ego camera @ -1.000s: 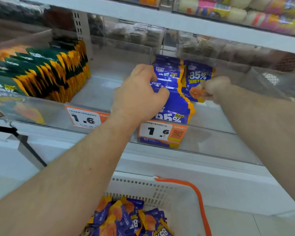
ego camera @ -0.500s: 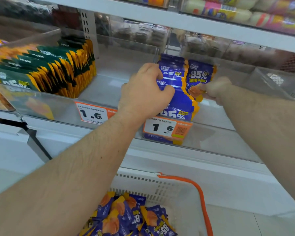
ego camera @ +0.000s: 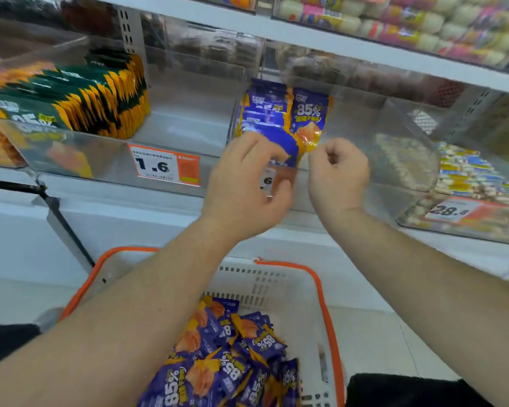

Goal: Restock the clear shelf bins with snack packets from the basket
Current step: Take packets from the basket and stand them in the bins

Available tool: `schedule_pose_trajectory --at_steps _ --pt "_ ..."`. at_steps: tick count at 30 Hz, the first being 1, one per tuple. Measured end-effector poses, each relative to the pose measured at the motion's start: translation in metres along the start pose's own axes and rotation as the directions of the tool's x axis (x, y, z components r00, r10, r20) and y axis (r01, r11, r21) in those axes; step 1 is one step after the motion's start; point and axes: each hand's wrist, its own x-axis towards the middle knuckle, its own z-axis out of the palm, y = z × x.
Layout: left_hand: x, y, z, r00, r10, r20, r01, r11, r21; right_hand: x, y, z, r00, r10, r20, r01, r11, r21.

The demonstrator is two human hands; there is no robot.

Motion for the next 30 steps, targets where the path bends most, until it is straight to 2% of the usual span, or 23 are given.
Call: schedule_pose_trajectory --at_steps 3,4,5,6,7,8,9,10,11,13,14,16,19,24,27,30 --pt "-0.063 -0.01 0.007 0.955 -0.192 0.224 0.202 0.979 -0.021 -0.065 0.025 0.0 0.963 0.029 0.268 -0.029 1.0 -0.005" --pt "-0.08 -0.013 0.008 0.914 -0.255 0.317 0.262 0.965 0.023 -0.084 0.037 0.0 0.923 0.05 0.381 -0.027 0.998 -0.065" --pt "-0.097 -0.019 0.009 0.842 -0.33 0.426 0.327 0.941 0.085 -0.1 0.053 0.001 0.87 0.069 0.488 0.006 0.989 -0.151" --pt "-0.11 -0.023 0.009 0.72 -0.419 0.554 0.399 0.902 0.164 -0.112 0.07 0.002 0.797 0.08 0.599 0.078 0.969 -0.234" --pt "-0.12 -0.027 0.008 0.535 -0.505 0.678 0.47 0.844 0.258 -0.12 0.09 0.004 0.697 0.123 0.706 0.162 0.933 -0.322" --pt "-0.13 -0.03 0.008 0.301 -0.557 0.774 0.522 0.775 0.355 -0.127 0.107 0.005 0.583 0.193 0.789 0.241 0.887 -0.395" --pt "-0.138 -0.03 0.007 0.091 -0.547 0.832 0.533 0.732 0.423 -0.132 0.121 0.007 0.469 0.293 0.833 0.299 0.835 -0.462" --pt "-0.146 -0.03 0.008 -0.032 -0.511 0.859 0.506 0.733 0.455 -0.139 0.134 0.009 0.363 0.397 0.843 0.343 0.785 -0.517" --pt "-0.154 -0.029 0.008 -0.087 -0.49 0.867 0.476 0.745 0.468 -0.147 0.145 0.01 0.265 0.487 0.832 0.369 0.746 -0.554" --pt "-0.167 -0.028 0.009 -0.13 -0.496 0.859 0.456 0.739 0.496 -0.17 0.161 0.01 0.07 0.614 0.786 0.457 0.681 -0.572" --pt "-0.172 -0.029 0.01 -0.147 -0.507 0.849 0.459 0.726 0.512 -0.184 0.169 0.009 -0.004 0.643 0.766 0.503 0.663 -0.554" --pt "-0.182 -0.034 0.012 -0.155 -0.509 0.847 0.458 0.722 0.518 -0.205 0.176 0.006 -0.087 0.662 0.745 0.603 0.63 -0.489" --pt "-0.189 -0.042 0.012 -0.155 -0.53 0.833 0.465 0.705 0.535 -0.225 0.186 0.006 -0.098 0.637 0.765 0.637 0.631 -0.443" --pt "-0.19 -0.043 0.009 -0.129 -0.564 0.816 0.513 0.666 0.541 -0.239 0.191 0.001 -0.165 0.612 0.774 0.714 0.615 -0.334" --pt "-0.193 -0.044 0.008 -0.133 -0.563 0.816 0.566 0.633 0.529 -0.219 0.181 0.003 -0.209 0.617 0.758 0.599 0.694 -0.4" --pt "-0.197 -0.041 0.004 -0.162 -0.561 0.812 0.685 0.528 0.502 -0.176 0.159 0.008 -0.19 0.599 0.778 0.497 0.742 -0.45"
